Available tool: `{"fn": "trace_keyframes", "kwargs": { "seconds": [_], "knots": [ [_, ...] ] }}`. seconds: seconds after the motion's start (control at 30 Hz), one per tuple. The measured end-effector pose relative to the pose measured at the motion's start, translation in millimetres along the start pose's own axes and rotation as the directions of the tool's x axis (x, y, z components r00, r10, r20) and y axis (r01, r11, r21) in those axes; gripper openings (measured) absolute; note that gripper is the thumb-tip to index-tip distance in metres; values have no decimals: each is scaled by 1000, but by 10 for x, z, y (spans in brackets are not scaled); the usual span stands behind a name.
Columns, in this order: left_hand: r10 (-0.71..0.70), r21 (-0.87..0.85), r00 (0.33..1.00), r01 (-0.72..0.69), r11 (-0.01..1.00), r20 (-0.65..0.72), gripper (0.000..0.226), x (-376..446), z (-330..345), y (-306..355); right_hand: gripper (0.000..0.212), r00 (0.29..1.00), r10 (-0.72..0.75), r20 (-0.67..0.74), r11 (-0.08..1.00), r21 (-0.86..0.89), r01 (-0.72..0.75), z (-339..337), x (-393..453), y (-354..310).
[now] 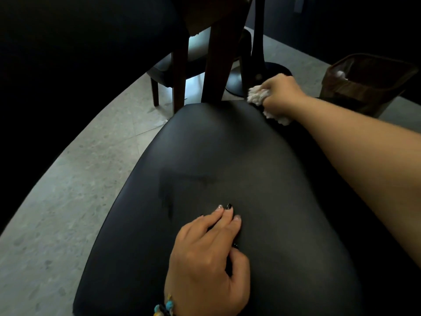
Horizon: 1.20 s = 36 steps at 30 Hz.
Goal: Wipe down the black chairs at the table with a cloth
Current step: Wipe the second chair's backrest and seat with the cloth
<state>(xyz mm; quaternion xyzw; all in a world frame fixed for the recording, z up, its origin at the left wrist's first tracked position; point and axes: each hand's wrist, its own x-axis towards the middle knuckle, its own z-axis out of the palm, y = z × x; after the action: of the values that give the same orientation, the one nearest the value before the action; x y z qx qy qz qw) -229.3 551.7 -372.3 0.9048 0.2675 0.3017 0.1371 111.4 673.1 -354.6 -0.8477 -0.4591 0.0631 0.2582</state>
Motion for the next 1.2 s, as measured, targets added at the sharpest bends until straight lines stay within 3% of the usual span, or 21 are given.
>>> {"fn": "trace_keyframes", "kwargs": {
  "seconds": [0.03, 0.1, 0.17, 0.23, 0.3, 0.4, 0.5, 0.57, 0.63, 0.7, 0.77, 0.8, 0.9, 0.97, 1.07, 1.2],
  "knots": [
    [3, -5, 1000, -3, 1000, -5, 42, 1, -2, 1, 29, 997, 61, -51, 998, 2, -61, -11, -13, 3],
    [7, -7, 1000, -8, 1000, -29, 41, 9, -3, 2, 27, 998, 28, -48, 999, 38, -26, 78, -175, -262],
    [9, 2, 999, -9, 1000, -49, 41, 11, -2, 3, 29, 985, -167, 34, 983, 80, 164, 234, -506, -626],
    [12, 13, 999, -12, 1000, -48, 41, 3, -11, 2, 35, 909, -395, 130, 919, 65, 389, 352, -941, -852],
    [5, 15, 1000, -4, 1000, -31, 42, 3, -15, 7, 44, 841, -492, 226, 866, 29, 499, 334, -1162, -796],
    [-6, 9, 1000, 6, 1000, -13, 41, 0, -4, 19, 49, 894, -384, 232, 913, -48, 405, 18, -929, -403],
    [-19, -4, 1000, 19, 1000, 13, 41, -5, -2, 32, 50, 997, -73, 12, 994, -75, 74, -339, -612, 139],
    [-36, -5, 999, 36, 999, 24, 42, -1, -12, 36, 51, 991, 92, -96, 989, -104, -102, -387, -561, 241],
    [-43, 2, 998, 43, 999, 34, 41, -10, -15, 33, 41, 992, 30, -120, 996, -85, -40, -268, -702, 39],
    [-42, 7, 998, 42, 999, 36, 41, -40, -15, 27, 36, 984, -169, -51, 985, 20, 170, -116, -1050, -218],
    [-43, 3, 998, 43, 999, 40, 42, -51, -20, 32, 39, 904, -426, 38, 904, 61, 424, 4, -1472, -332],
    [-46, -1, 998, 46, 999, 43, 42, -43, -23, 35, 44, 871, -484, 82, 875, 49, 481, 3, -1561, -302],
    [-51, 1, 997, 51, 999, 61, 42, -13, -25, 27, 55, 923, -377, 80, 926, 7, 378, -208, -1309, -63],
    [-57, 10, 995, 57, 998, 86, 43, -21, -37, 29, 51, 978, -203, -39, 979, -41, 201, -357, -1045, 167],
    [-64, 41, 991, 59, 997, 118, 46, -22, -68, 42, 47, 989, 6, -151, 994, -110, -23, -419, -863, 360],
    [-54, 204, 983, 17, 979, 177, 50, 3, -55, 71, 43, 993, -11, -119, 992, -126, -4, -354, -1059, 211]
  ]
}}
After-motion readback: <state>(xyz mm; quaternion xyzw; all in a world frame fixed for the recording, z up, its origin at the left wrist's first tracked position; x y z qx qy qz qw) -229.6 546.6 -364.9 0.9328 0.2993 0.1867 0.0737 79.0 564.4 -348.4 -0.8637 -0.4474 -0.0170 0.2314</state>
